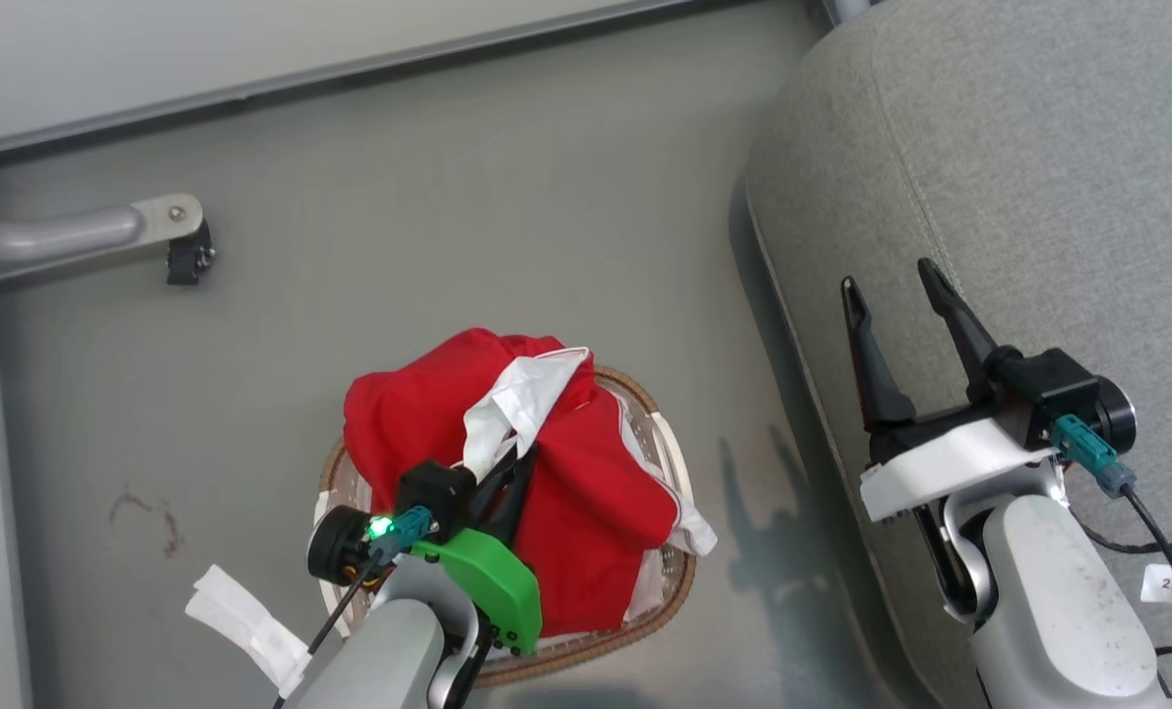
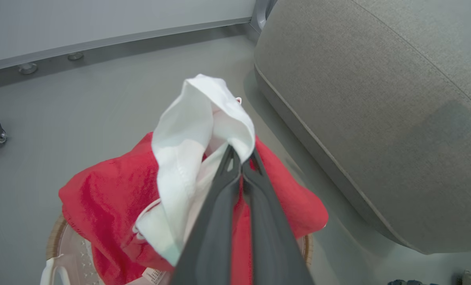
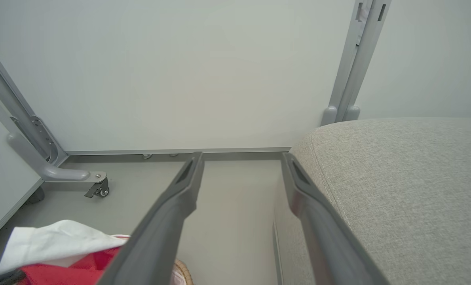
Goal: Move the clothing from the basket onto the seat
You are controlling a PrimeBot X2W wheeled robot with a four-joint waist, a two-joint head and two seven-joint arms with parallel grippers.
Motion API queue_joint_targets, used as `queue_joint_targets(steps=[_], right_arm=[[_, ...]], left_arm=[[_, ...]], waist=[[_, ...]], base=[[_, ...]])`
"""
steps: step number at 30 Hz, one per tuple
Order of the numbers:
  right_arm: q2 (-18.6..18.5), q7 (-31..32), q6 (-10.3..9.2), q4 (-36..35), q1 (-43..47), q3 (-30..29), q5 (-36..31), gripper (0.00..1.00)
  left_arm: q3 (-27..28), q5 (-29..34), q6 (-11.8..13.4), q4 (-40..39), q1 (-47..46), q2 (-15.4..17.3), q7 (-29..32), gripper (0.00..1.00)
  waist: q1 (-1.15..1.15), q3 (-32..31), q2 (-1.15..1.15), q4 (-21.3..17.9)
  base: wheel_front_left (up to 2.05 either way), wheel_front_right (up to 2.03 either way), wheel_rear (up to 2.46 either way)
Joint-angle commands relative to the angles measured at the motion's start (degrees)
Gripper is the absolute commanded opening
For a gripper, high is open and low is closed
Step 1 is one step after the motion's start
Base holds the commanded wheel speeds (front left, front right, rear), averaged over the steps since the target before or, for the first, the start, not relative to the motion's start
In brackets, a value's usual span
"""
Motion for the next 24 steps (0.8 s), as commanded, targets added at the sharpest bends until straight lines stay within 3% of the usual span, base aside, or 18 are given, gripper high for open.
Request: queue_joint_targets(steps=[1,13,24], right_arm=[[-0.2,-0.3,-0.04,0.4,1.6,0.1,-0.2,1.0],[-0.2,-0.3,-0.04,1.5,7.0,1.2,-0.4,1.0],[-0.2,-0.3,-0.04,2.3,9.1,2.3,0.1,1.0]], left_arm=[[0.9,0.7,-0.1,-1.2,1.4,0.0,0.0,0.0],[7.4,1.8,-0.1,-16.3,2.8,-0.1,0.0,0.0],[9.2,0.4,-0.1,-26.0,-1.3,-0.1,0.0,0.0]], waist=[[0.0,-6.0,0.0,2.2],[0.0,-11.8,0.0,3.6],[0.0,-14.5,0.0,4.9]], base=[[0.0,0.0,0.0],[0.0,0.0,0.0],[0.0,0.0,0.0]])
